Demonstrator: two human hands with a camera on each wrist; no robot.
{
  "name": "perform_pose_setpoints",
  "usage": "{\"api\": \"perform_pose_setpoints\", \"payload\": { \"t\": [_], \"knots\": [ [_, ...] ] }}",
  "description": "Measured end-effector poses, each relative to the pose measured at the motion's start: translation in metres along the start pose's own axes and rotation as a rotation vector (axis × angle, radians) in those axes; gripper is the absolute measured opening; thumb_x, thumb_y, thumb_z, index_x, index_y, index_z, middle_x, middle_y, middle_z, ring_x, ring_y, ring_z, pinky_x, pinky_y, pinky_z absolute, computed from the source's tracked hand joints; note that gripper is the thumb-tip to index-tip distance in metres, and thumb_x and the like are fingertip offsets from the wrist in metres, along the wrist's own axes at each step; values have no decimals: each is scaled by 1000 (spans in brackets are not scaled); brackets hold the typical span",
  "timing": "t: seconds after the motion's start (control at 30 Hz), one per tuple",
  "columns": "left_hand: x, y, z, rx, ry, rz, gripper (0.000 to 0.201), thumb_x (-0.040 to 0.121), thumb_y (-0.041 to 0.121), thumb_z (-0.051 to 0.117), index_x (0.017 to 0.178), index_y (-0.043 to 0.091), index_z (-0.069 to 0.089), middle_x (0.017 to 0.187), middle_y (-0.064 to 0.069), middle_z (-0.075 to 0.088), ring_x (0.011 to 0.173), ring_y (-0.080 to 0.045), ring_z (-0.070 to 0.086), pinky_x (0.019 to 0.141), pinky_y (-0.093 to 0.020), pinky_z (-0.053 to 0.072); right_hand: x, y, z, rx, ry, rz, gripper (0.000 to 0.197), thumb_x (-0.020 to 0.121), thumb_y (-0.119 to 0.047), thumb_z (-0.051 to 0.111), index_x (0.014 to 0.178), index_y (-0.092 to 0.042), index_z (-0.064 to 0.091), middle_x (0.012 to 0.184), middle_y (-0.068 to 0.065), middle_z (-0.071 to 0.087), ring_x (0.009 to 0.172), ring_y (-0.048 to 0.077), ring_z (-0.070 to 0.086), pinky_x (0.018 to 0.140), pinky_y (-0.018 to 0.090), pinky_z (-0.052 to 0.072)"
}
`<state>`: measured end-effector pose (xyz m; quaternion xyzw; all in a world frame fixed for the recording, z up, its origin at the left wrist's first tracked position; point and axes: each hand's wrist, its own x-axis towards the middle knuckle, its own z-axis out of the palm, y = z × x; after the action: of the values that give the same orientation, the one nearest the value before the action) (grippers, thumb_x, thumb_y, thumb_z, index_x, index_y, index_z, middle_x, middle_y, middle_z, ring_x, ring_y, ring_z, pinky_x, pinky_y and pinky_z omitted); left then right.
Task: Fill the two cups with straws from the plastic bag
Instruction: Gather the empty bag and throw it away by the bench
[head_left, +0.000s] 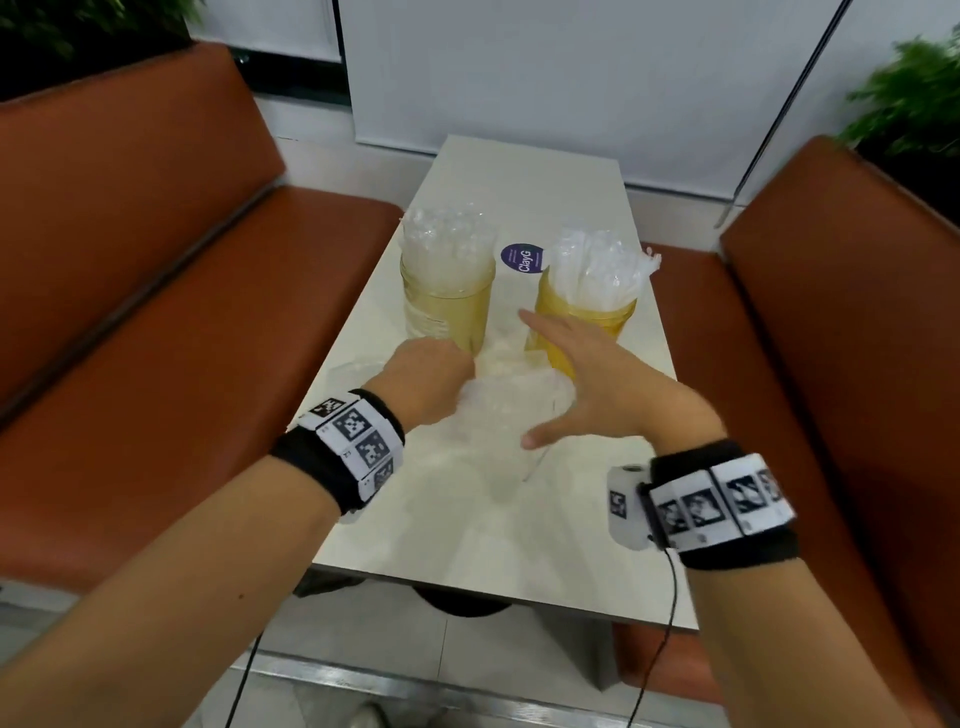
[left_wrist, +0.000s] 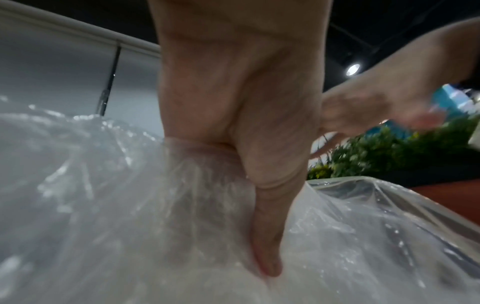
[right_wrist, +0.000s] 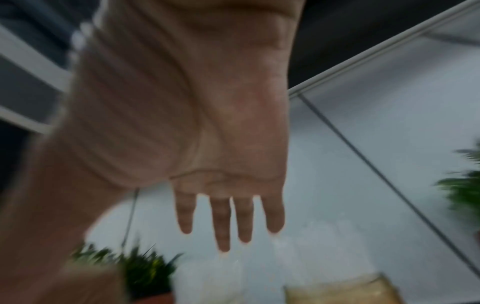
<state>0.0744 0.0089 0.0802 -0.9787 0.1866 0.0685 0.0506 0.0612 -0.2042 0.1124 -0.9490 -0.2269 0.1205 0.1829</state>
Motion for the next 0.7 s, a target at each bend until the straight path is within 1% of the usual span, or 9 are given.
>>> {"api": "perform_pose_setpoints", "payload": {
  "t": [0.07,0.13,0.27,0.33,0.4,0.5,0.6,0.63,0.7],
  "knots": [
    [2,10,-5,-1,70,57,24,93,19,65,115,16,71,112,-9,70,102,-32,67,70,-32,39,22,-25,16,-253,69,1,130,47,-69,89,156,-34,27,154,-1,42,144,23,36,120,44,29],
    [2,15,-11,5,119,88,25,94,19,64,118,17,69,111,-7,70,101,-30,67,70,-33,39,39,-36,32,-407,-6,103,116,49,-66,90,148,-29,40,134,-1,61,126,25,54,106,41,41],
    [-12,-12,-13,23,101,-19,18,92,23,65,109,22,71,107,-6,68,90,-28,64,70,-33,39,46,-12,44,-273,-72,299,75,69,-43,90,134,-18,60,121,4,66,113,26,62,87,35,50],
    [-21,-30,-8,-15,75,-81,6,92,30,64,94,25,67,100,-3,68,79,-23,55,70,-32,37,42,6,41,-200,-81,281,43,78,-40,84,111,-18,69,105,5,67,104,27,65,76,31,48],
    [-25,-46,-1,-103,38,-103,12,93,36,62,86,26,61,95,-1,67,82,-22,58,70,-32,38,37,18,40,-111,-56,259,28,82,-40,81,79,-21,62,83,1,62,82,24,62,61,29,42],
    [-28,-61,10,-435,73,-129,14,90,32,69,101,24,69,96,1,64,100,-27,61,77,-32,41,39,24,45,0,25,279,43,76,-43,86,63,-28,47,67,-6,50,62,11,47,52,24,32],
    [-32,-65,6,-677,226,-166,27,85,22,74,108,35,69,97,2,64,92,-23,57,84,-33,49,45,28,57,55,64,299,38,71,-53,86,77,-22,65,74,-5,61,73,16,59,59,25,42],
    [-33,-68,3,-685,261,-175,27,86,20,73,107,36,71,94,2,66,87,-23,60,81,-33,52,45,34,64,81,82,279,48,69,-58,85,99,-23,71,92,-5,68,91,17,64,72,27,50],
    [-38,-79,-2,-626,341,-180,29,88,18,68,109,39,73,94,4,74,87,-23,68,79,-36,57,36,39,75,163,197,250,82,69,-63,82,140,-31,55,133,-9,59,123,13,54,103,33,46]
  ]
}}
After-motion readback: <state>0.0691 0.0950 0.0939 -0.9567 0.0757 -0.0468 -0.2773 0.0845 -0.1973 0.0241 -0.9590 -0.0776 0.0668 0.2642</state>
